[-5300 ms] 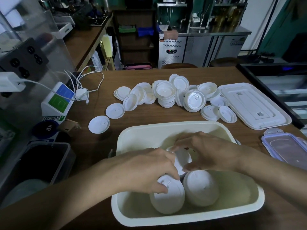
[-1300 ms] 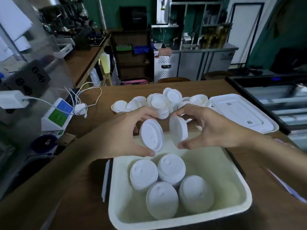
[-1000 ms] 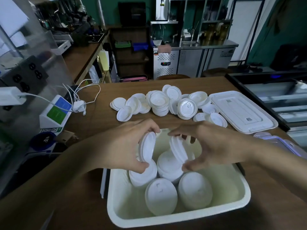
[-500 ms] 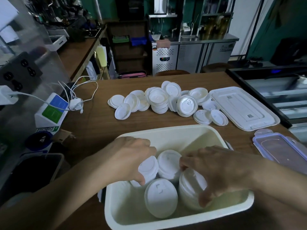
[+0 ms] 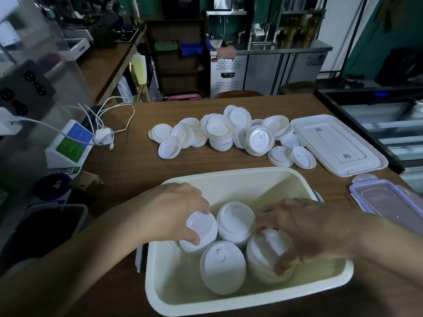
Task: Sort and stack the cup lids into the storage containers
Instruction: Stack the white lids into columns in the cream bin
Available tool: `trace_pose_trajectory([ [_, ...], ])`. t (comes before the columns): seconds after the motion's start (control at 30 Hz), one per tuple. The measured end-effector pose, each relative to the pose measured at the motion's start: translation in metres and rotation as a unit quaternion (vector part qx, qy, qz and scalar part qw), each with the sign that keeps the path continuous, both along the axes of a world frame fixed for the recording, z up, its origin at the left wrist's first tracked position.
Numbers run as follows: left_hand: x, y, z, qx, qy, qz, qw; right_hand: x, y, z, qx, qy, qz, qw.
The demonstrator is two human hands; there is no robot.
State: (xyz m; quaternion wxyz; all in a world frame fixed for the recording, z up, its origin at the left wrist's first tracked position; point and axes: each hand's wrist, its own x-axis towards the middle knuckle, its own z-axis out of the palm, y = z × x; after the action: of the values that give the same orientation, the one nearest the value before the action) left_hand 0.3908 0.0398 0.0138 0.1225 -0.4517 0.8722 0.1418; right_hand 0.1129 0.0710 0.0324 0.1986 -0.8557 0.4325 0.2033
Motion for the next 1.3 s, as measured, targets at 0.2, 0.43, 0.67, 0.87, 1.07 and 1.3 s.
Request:
trace_pose_trajectory([
  [0.2,-0.002,-0.005,-0.006,0.006,0.001,-0.006,1.0,0.0,0.002,-0.01,-0.031,0.009,0.015,0.999],
  [0.43,-0.002,-0.004,-0.006,0.011,-0.013,0.003,1.0,0.006,0.005,-0.011,-0.046,0.035,0.034,0.998],
  [0.67,-0.013,-0.003,-0.005,0.021,-0.039,0.004,0.999,0.008,0.005,-0.01,-0.066,0.042,0.053,0.996],
  [0.87,-0.01,-0.002,-0.005,0.016,-0.031,-0.002,0.999,0.002,0.0,-0.01,-0.061,-0.006,0.05,0.997],
  [1.07,-0.003,-0.013,0.021,-0.009,0.103,0.0,0.995,-0.006,-0.029,0.009,-0.144,-0.133,0.053,0.979],
  [1.3,0.005,-0.054,0.039,-0.047,0.283,0.045,0.957,0.01,-0.094,0.029,-0.181,-0.295,-0.02,0.938],
])
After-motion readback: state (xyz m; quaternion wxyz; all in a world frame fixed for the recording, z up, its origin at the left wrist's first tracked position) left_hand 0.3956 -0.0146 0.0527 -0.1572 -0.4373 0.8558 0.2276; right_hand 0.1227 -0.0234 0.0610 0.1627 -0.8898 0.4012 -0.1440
